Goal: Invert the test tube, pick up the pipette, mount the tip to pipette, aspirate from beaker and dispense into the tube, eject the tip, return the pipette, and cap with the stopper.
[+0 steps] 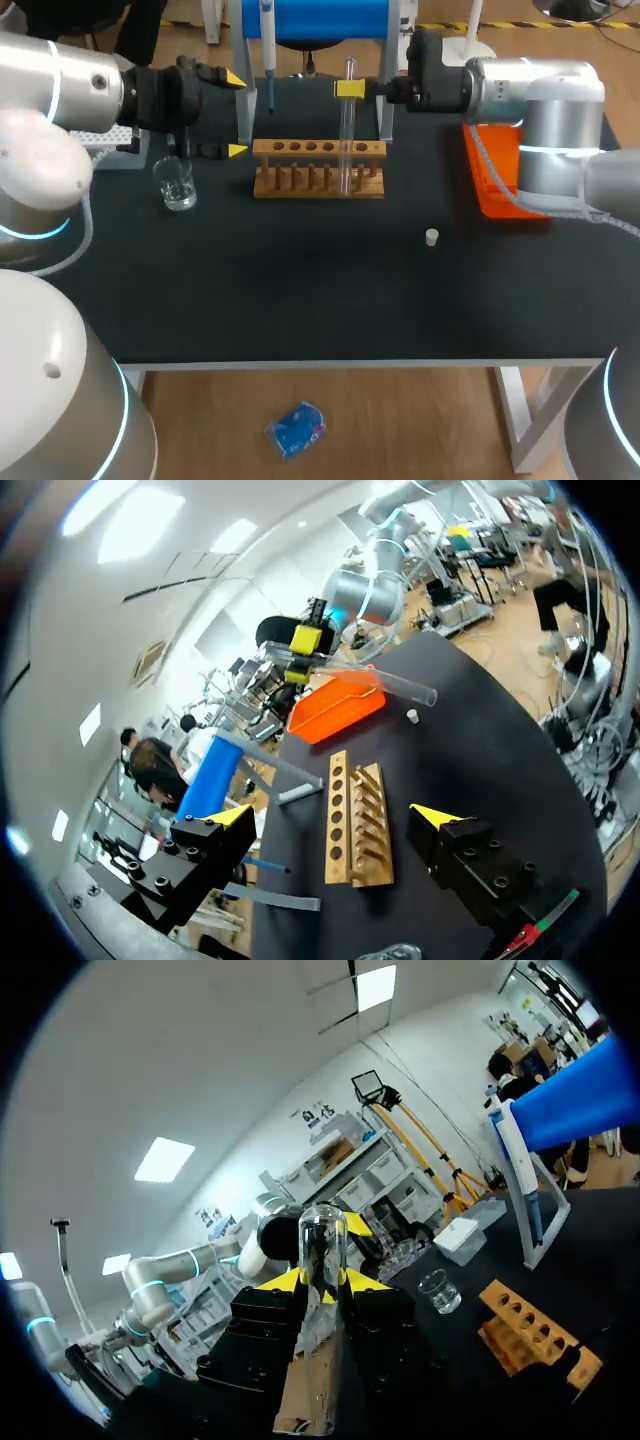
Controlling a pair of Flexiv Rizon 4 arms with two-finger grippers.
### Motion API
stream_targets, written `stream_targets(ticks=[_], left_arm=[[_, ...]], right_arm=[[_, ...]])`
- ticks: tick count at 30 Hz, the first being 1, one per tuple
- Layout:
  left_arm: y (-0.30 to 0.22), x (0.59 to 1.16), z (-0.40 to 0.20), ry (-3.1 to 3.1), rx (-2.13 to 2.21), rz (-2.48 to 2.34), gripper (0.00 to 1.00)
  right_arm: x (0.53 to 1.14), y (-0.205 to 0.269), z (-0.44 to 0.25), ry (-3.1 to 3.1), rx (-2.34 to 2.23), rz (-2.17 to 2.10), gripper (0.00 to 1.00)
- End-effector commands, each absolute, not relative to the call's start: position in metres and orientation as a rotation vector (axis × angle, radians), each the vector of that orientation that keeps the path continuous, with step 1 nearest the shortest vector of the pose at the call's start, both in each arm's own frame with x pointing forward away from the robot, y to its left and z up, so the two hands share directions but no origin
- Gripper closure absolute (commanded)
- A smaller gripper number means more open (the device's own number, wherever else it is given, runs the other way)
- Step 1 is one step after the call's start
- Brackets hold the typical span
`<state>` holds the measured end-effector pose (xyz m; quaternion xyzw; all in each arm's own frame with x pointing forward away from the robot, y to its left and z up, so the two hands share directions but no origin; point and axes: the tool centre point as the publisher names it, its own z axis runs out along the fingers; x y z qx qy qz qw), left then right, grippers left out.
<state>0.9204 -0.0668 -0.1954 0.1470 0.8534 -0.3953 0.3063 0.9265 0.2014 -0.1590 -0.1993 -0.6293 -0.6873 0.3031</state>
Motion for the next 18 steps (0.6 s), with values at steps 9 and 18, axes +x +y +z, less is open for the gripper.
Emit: stream_targets(ticks=[9,18], left_arm=[[-0.084,0.884,-0.195,1.823,0.714,-1.003,0.00],[-0.084,0.884,-0.195,1.823,0.714,-1.003,0.00]], right_arm=[[0.915,0.194,-0.146,-1.460,-1.026,-1.442,1.00],[0.915,0.194,-0.146,-1.460,-1.026,-1.442,1.00]])
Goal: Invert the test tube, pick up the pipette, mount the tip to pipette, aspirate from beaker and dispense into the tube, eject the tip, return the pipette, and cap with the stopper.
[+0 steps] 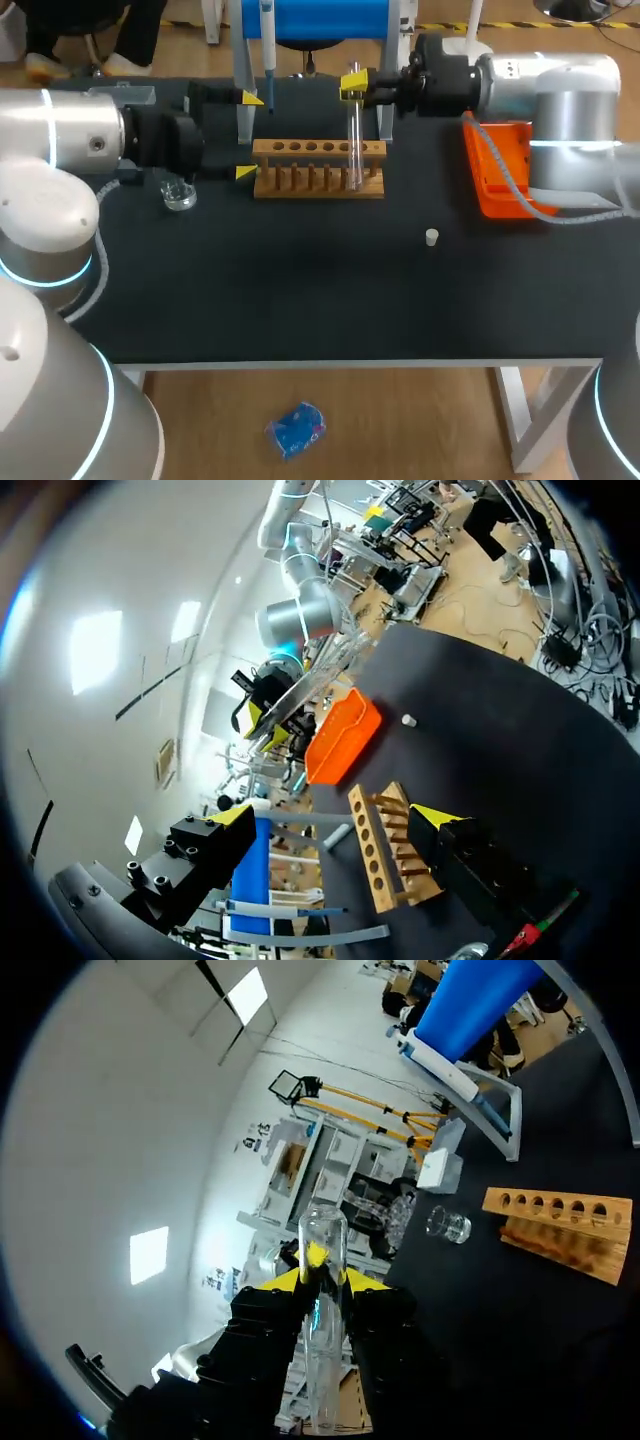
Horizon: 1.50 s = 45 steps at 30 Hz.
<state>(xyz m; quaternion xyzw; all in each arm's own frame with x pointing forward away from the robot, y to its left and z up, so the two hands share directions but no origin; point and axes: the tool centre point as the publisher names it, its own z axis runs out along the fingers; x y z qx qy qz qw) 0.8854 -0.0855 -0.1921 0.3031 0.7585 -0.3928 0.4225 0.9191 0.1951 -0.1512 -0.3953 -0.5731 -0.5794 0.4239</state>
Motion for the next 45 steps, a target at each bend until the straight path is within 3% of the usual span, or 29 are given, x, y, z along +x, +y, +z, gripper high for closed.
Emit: stream_targets(ticks=[1,10,29,45], left_arm=[[-0.086,0.881,-0.196,1.769,0.730,-1.075,0.00],[-0.099,0.852,-0.192,1.381,1.070,-0.969,0.00],[-0.118,0.843,-0.183,1.217,1.054,-0.910,0.00],[-0.173,0.826,-0.196,1.201,1.163,-0.996,0.00]], right_arm=[[0.915,0.194,-0.146,-1.460,-1.026,-1.442,1.00],[0.911,0.201,-0.166,-1.330,-1.189,-1.239,1.00],[0.910,0.202,-0.178,-1.369,-1.197,-1.201,1.00],[0.922,0.222,-0.192,-1.322,-1.183,-1.225,1.00]])
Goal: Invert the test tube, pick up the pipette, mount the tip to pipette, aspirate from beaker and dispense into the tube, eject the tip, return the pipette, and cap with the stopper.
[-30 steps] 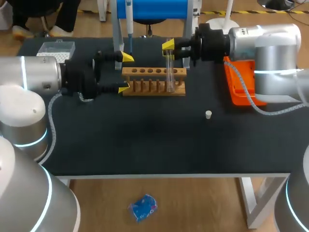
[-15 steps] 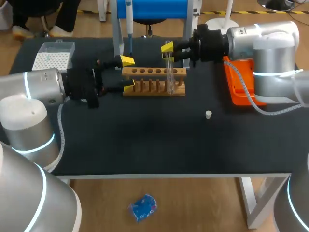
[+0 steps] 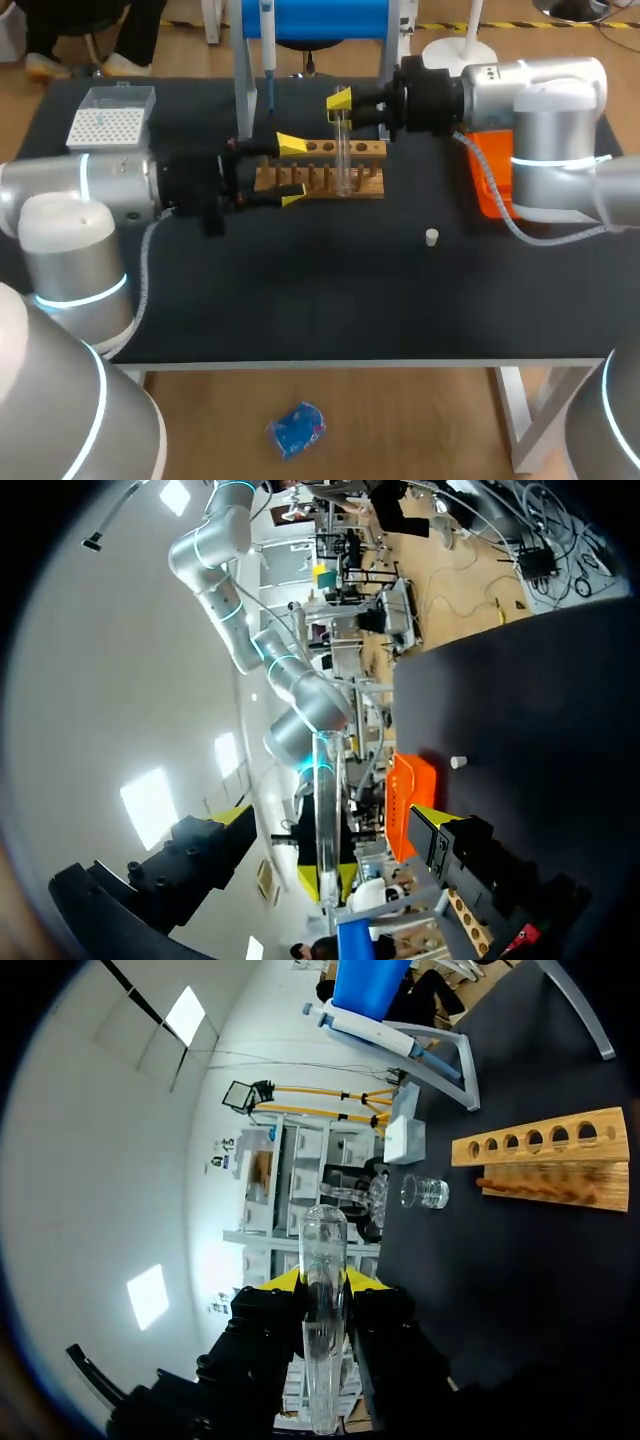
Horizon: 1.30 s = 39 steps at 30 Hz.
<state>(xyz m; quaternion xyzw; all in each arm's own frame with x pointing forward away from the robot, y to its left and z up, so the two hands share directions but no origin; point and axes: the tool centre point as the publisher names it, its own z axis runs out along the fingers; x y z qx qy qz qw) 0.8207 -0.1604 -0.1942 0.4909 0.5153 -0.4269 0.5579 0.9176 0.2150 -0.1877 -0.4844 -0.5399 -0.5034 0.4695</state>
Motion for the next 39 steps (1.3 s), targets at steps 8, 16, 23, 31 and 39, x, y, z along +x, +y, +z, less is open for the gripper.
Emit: stream_targets(ticks=[8,16,23,31,39], left_arm=[[-0.185,0.831,-0.202,1.180,1.187,-0.992,0.00],[-0.187,0.836,-0.202,1.181,1.215,-1.009,0.00],[-0.193,0.833,-0.205,1.184,1.237,-1.033,0.00],[-0.194,0.834,-0.207,1.193,1.251,-1.049,0.40],[-0.198,0.834,-0.207,1.189,1.260,-1.077,0.53]], right_arm=[[0.922,0.233,-0.198,-1.296,-1.187,-1.207,1.00],[0.921,0.240,-0.204,-1.296,-1.189,-1.190,1.00],[0.921,0.244,-0.209,-1.295,-1.186,-1.182,1.00],[0.922,0.246,-0.209,-1.296,-1.183,-1.178,1.00],[0.921,0.247,-0.211,-1.291,-1.186,-1.171,1.00]])
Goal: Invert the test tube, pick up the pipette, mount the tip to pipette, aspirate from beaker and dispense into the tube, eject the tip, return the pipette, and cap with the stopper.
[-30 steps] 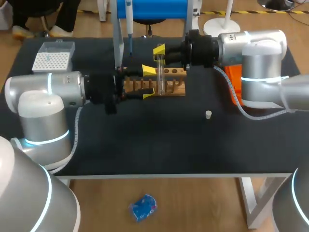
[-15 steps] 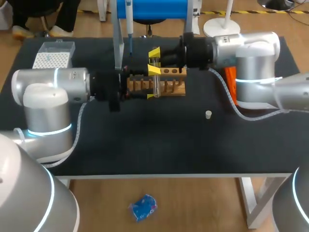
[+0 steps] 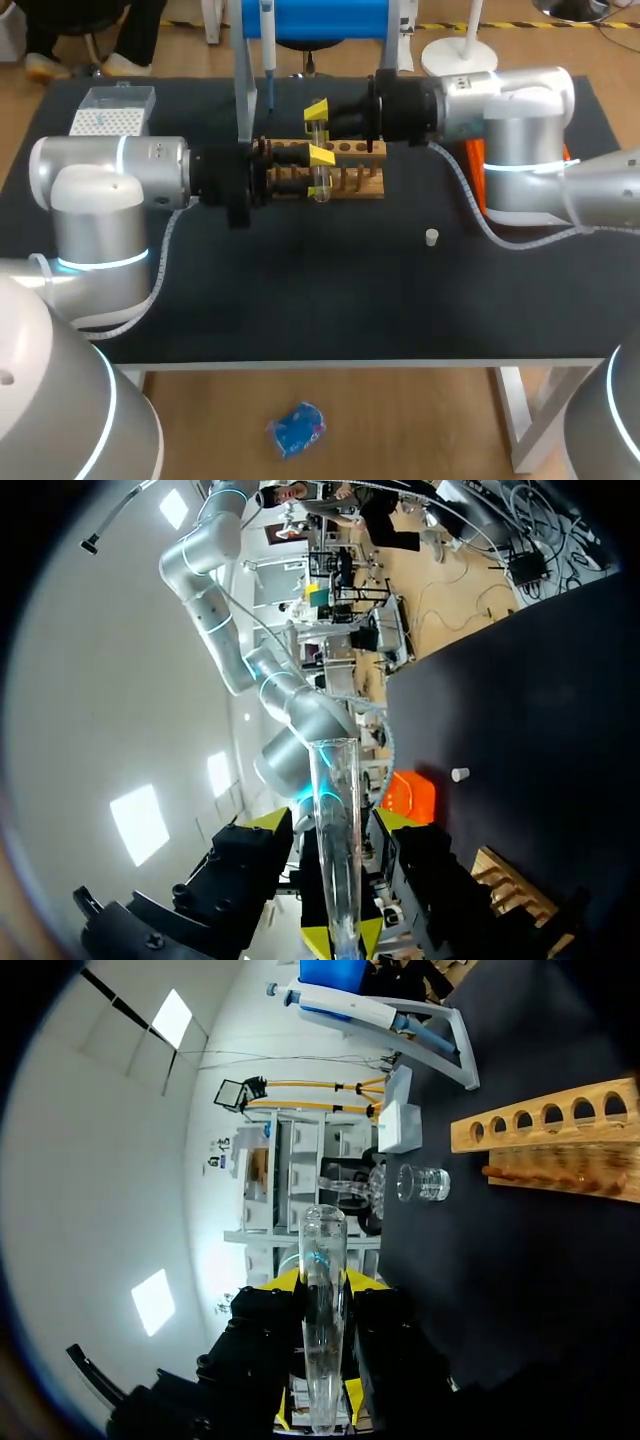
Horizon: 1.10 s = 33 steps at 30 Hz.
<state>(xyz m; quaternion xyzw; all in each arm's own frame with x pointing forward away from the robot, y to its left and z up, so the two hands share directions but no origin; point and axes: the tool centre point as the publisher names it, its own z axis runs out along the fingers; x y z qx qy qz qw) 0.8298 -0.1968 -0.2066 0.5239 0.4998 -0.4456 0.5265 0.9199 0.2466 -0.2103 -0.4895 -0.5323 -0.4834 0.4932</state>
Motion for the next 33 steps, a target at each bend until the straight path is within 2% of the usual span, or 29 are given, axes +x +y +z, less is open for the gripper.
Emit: stream_targets(ticks=[1,4,8,10,13,18,19,20,33], left_arm=[[-0.199,0.834,-0.207,1.188,1.262,-1.078,0.53],[-0.200,0.834,-0.207,1.185,1.264,-1.082,0.53],[-0.200,0.834,-0.207,1.182,1.265,-1.084,0.60],[-0.200,0.834,-0.207,1.180,1.266,-1.085,0.69],[-0.200,0.834,-0.207,1.179,1.266,-1.087,1.00],[-0.198,0.834,-0.208,1.187,1.268,-1.094,1.00],[-0.198,0.834,-0.208,1.187,1.266,-1.095,1.00],[-0.197,0.835,-0.207,1.189,1.259,-1.095,1.00],[-0.172,0.848,-0.184,1.442,1.045,-1.233,1.00]], right_arm=[[0.921,0.247,-0.211,-1.288,-1.186,-1.171,1.00],[0.921,0.247,-0.211,-1.287,-1.186,-1.170,1.00],[0.921,0.247,-0.211,-1.287,-1.186,-1.171,1.00],[0.921,0.248,-0.211,-1.287,-1.186,-1.171,1.00],[0.920,0.248,-0.211,-1.286,-1.186,-1.173,1.00],[0.920,0.247,-0.209,-1.265,-1.179,-1.180,1.00],[0.919,0.247,-0.208,-1.263,-1.181,-1.185,0.74],[0.919,0.247,-0.208,-1.258,-1.180,-1.189,0.00],[0.919,0.210,-0.188,-1.567,-1.091,-1.395,0.00]])
